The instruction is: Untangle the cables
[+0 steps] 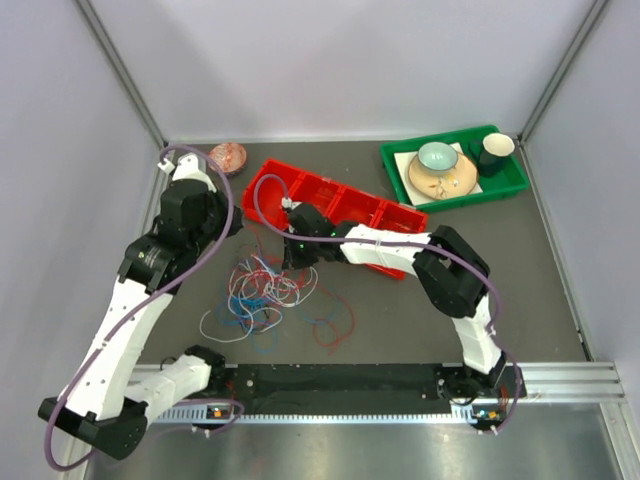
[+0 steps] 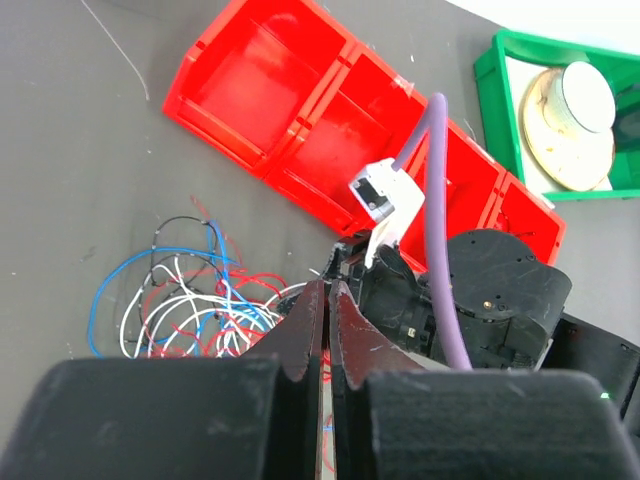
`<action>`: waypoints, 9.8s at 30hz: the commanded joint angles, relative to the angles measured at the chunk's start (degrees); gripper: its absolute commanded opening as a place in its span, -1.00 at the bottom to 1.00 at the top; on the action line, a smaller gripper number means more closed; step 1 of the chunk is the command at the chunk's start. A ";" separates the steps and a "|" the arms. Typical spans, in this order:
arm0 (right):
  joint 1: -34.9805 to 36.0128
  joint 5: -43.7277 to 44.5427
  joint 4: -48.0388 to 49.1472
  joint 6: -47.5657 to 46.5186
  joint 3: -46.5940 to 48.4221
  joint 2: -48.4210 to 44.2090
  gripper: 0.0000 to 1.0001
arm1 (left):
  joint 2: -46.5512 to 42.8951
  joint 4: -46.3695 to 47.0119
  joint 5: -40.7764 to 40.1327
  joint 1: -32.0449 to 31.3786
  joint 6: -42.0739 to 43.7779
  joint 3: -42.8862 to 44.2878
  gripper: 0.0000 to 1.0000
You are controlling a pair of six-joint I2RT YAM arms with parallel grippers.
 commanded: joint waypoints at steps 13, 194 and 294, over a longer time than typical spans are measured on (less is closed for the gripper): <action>0.78 21.27 -3.21 -9.24 -17.08 -41.31 -1.00 | 4.91 7.69 -3.90 7.64 -0.08 -15.15 -1.00; -9.86 7.30 -4.63 3.23 -40.03 -58.12 0.97 | 2.64 13.42 8.79 -15.73 12.49 18.58 -1.00; -1.15 12.58 11.12 -4.77 -48.38 -47.92 -1.00 | 14.84 11.58 -21.88 -15.64 22.06 39.93 -1.00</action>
